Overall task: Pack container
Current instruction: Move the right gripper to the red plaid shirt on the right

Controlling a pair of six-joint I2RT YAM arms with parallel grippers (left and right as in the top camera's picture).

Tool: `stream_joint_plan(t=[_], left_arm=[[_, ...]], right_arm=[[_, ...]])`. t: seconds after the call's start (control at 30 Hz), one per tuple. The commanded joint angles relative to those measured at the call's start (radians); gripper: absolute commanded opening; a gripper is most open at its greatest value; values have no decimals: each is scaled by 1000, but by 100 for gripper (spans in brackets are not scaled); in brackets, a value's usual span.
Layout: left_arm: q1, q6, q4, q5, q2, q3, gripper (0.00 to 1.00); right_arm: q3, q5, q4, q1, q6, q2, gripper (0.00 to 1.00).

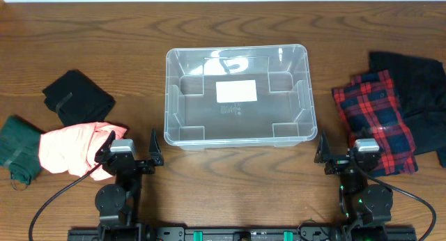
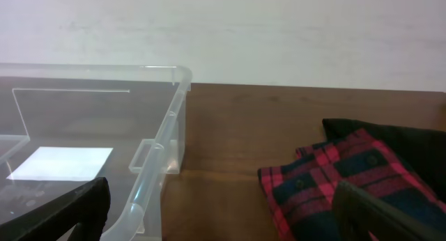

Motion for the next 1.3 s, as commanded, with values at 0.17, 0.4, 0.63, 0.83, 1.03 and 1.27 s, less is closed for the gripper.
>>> stream_joint_plan(t=[0.17,0.4,0.63,0.83,1.03,1.27], left_arm=[[-2,-1,-38,4,0,-21,98],[-2,-2,-36,4,2,-21,98],[-2,-192,-129,79,24,89,98],[-2,-203,-355,93,183,385,98],[-2,-161,-609,67,472,699,98],[-2,-157,-884,67,804,972,98]], right_arm=[[-3,-4,-2,7,-15,-5,99],[-3,-29,-1,7,31,-5,99],[68,-20,-40,7,30,20,99],[301,93,-220,7,30,197,99],[592,131,-441,6,30,509,99],[894,180,-763,-22,29,916,99]])
